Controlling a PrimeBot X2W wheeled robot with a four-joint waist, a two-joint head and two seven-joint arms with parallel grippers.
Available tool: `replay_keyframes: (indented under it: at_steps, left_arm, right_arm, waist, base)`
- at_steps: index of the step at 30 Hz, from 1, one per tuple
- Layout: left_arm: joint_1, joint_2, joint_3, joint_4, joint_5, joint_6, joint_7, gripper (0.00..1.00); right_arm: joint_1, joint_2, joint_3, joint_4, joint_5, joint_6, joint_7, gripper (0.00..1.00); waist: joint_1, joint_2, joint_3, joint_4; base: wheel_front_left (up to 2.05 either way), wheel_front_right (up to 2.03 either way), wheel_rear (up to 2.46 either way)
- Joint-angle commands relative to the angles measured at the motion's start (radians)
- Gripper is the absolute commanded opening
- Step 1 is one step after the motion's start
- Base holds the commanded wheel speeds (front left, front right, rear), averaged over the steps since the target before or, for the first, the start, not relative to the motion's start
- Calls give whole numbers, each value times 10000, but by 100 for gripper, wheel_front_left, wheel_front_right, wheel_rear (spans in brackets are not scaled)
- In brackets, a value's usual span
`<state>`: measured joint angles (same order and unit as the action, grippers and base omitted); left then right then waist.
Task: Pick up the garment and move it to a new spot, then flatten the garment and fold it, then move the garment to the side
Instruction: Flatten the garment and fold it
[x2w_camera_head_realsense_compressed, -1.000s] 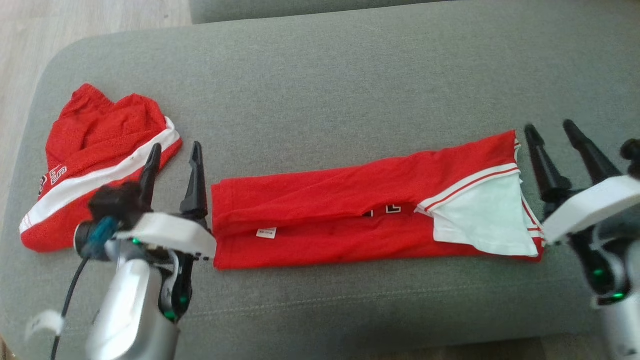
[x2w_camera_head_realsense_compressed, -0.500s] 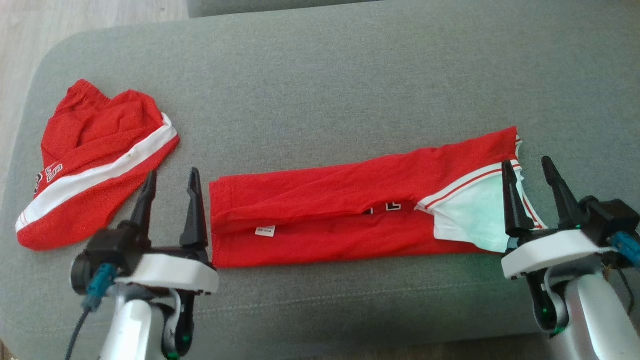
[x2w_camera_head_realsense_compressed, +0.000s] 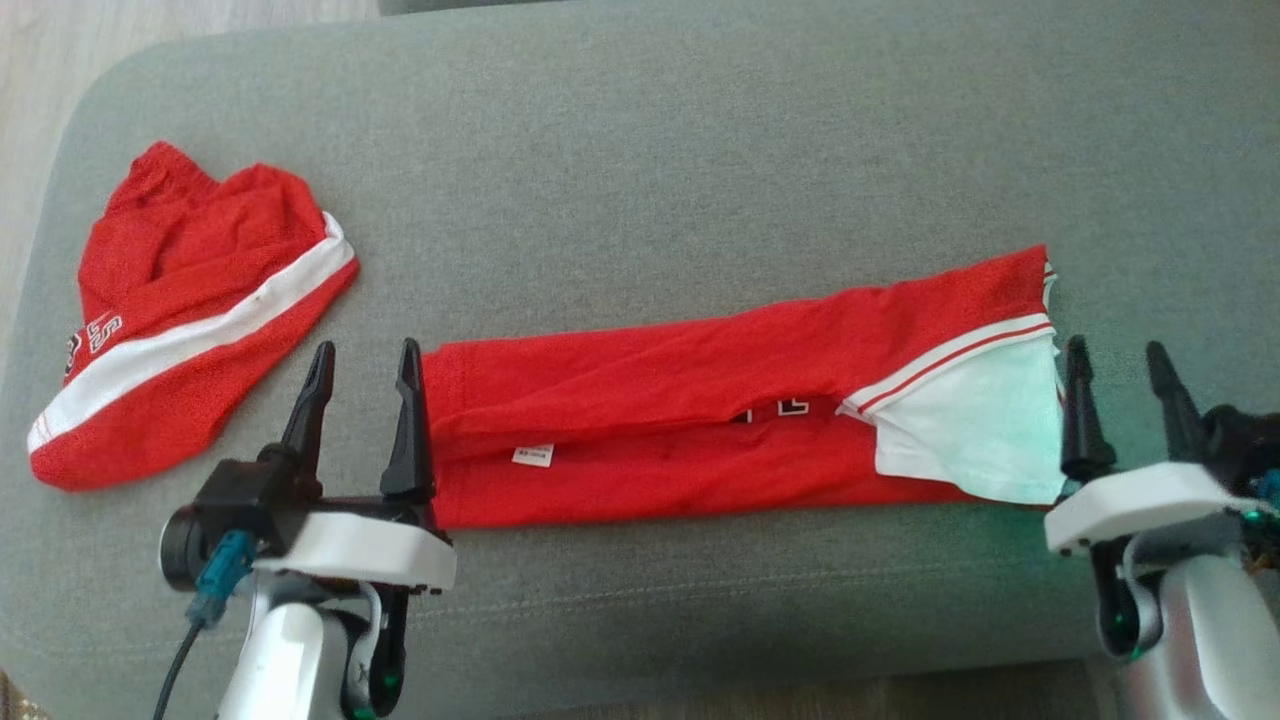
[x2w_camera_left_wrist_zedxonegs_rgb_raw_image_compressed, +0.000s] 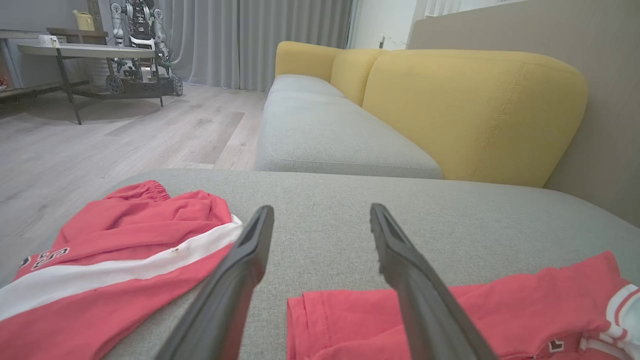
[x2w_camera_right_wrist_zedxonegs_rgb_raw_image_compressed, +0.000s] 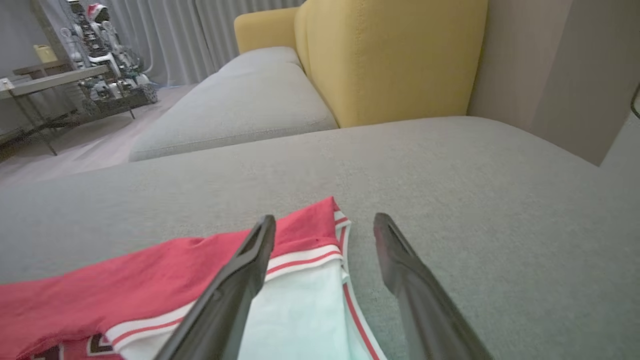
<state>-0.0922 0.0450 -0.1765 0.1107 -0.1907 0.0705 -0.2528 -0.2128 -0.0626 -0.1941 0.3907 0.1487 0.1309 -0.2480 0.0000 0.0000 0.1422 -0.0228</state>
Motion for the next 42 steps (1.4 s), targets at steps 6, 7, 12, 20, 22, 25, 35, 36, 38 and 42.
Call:
replay_keyframes:
  at_steps: [6, 7, 12, 20, 22, 25, 35, 36, 38, 42]
  left_arm:
    - [-573, 54, 254, -398, -63, -20, -89, 100]
    - [-614, 54, 237, -413, -59, -27, -89, 100]
    - [-856, 53, 136, -354, -37, -104, -89, 100]
    - [-991, 53, 107, -332, -18, -108, -89, 100]
    - [-982, 53, 112, -343, -4, -114, -89, 100]
    - [-978, 53, 155, -339, 29, -131, -89, 100]
    - [-1012, 53, 239, -314, 110, -151, -89, 100]
    - [-1010, 53, 242, -303, 119, -154, -89, 100]
    - [-1019, 53, 253, -290, 128, -156, -89, 100]
    - [-1042, 53, 271, -297, 122, -139, -89, 100]
  right_arm:
    - [-979, 81, -282, 707, -159, -2, 462, 100]
    - [-1100, 88, -378, 875, -132, -2, 541, 100]
    - [-1534, 108, -822, 1665, -139, -2, 848, 100]
    - [-1871, 118, -1202, 2644, -129, -2, 1010, 100]
    - [-1938, 119, -1273, 2845, -124, -2, 1020, 100]
    - [-2034, 120, -1349, 3105, -133, -2, 1020, 100]
    - [-2285, 122, -1326, 3929, -71, -2, 1148, 100]
    - [-2288, 122, -1313, 4017, -48, -2, 1188, 100]
    - [-2302, 122, -1262, 4190, 2, -2, 1279, 100]
    - [-2352, 122, -1081, 4349, 124, -2, 1391, 100]
  waist:
    - [0, 0, 304, 94]
    - [0, 0, 387, 127]
    - [0, 0, 683, 357]
    - [0, 0, 778, 592]
    - [0, 0, 788, 619]
    - [0, 0, 793, 639]
    - [0, 0, 731, 605]
    - [0, 0, 711, 597]
    - [0, 0, 686, 583]
    - [0, 0, 709, 564]
  base:
    - [0, 0, 0]
    - [0, 0, 0]
    - [0, 0, 0]
    - [0, 0, 0]
    - [0, 0, 0]
    - [0, 0, 0]
    - [0, 0, 0]
    - [0, 0, 0]
    - [0, 0, 0]
    - [0, 0, 0]
